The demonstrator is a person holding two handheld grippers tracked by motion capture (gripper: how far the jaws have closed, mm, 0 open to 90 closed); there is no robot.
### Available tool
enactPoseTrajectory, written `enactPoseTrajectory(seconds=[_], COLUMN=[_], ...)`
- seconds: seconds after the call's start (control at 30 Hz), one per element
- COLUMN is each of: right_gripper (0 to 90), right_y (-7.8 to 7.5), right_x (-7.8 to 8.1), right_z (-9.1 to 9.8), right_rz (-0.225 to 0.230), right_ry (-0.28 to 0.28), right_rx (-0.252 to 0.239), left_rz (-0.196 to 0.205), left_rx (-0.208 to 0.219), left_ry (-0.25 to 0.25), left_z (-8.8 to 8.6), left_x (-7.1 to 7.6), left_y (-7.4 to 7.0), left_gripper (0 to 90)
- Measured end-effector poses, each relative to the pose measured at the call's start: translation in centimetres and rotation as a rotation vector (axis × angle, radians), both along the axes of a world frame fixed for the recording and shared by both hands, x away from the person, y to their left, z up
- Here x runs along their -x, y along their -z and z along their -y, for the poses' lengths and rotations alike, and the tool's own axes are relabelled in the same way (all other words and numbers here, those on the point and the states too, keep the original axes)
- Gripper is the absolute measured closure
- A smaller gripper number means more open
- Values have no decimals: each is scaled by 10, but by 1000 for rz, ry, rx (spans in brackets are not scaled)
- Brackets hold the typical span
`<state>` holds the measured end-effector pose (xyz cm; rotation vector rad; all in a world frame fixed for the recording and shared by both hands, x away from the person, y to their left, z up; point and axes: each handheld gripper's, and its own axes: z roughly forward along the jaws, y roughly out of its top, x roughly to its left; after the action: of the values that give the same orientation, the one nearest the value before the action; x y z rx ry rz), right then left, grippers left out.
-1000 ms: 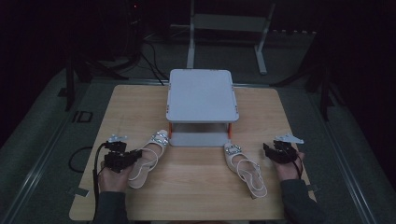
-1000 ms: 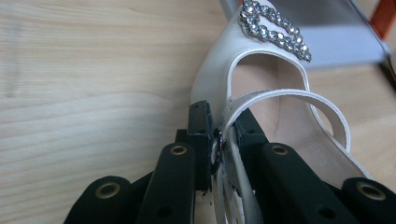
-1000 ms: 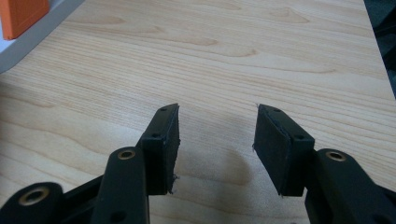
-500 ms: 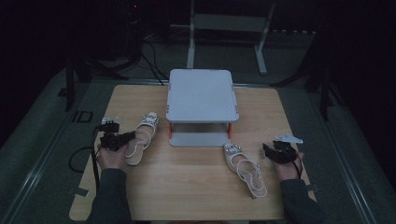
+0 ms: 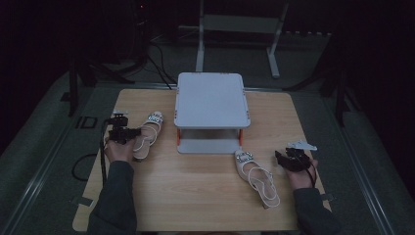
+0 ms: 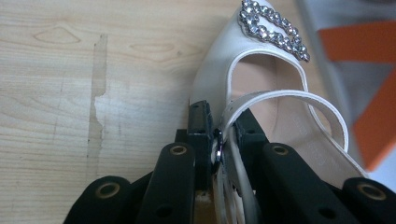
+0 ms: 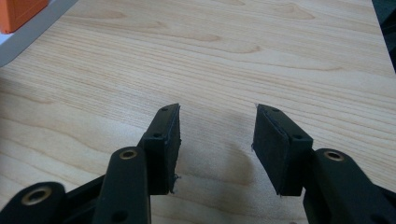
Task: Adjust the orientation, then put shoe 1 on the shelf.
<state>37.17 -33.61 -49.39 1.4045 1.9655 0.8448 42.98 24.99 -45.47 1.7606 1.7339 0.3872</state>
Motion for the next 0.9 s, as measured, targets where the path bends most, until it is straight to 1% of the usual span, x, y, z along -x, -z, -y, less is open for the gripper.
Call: enactPoseTrajectory(seconds=[0.1, 0.13, 0.17, 0.2, 0.23, 0.3, 0.33, 0.37, 0.53, 0.6, 0.67, 0.73, 0.77, 0.8, 0.9], right_gripper=[509, 509, 509, 509, 509, 509, 508, 508, 507, 506, 506, 505, 505, 505, 505], right_y=[1, 1, 1, 1, 1, 1, 2, 2, 2, 2, 2, 2, 2, 2, 2], right_x=[0, 0, 0, -1, -1, -1, -1, -1, -1, -1, -1, -1, -1, -1, -1], right_z=[0, 0, 0, -1, -1, -1, -1, -2, -2, -2, -2, -2, -2, -1, -1], right_rz=[-1, -2, -4, -5, -5, -6, -7, -11, -11, -13, -12, -15, -15, -17, -16], right_ry=[1, 1, 1, 0, -1, -2, -3, -4, -5, -4, -4, -4, -4, -4, -5], right_rx=[-3, -3, -2, -1, -1, 0, 0, 4, 3, 2, 3, 1, 1, 1, -2], left_rz=[-17, -33, -41, -37, -38, -38, -40, -42, -43, -43, -48, -55, -55, -69, -83], left_rx=[-17, -40, -56, -53, -63, -65, -57, -56, -30, -26, -18, -12, -12, 10, 28], left_ry=[11, 12, 15, 28, 35, 41, 48, 48, 50, 51, 42, 23, 23, 5, -15], left_z=[-3, -2, -2, -2, -2, -2, -1, -1, -3, -3, -4, -4, -4, -6, -7], left_x=[-3, -4, -5, -5, -5, -5, -6, -6, -8, -9, -10, -10, -10, -11, -11], left_y=[4, 5, 7, 7, 7, 7, 7, 7, 10, 11, 12, 11, 11, 11, 11], left_gripper=[805, 804, 802, 797, 794, 779, 779, 760, 728, 726, 733, 760, 779, 779, 799])
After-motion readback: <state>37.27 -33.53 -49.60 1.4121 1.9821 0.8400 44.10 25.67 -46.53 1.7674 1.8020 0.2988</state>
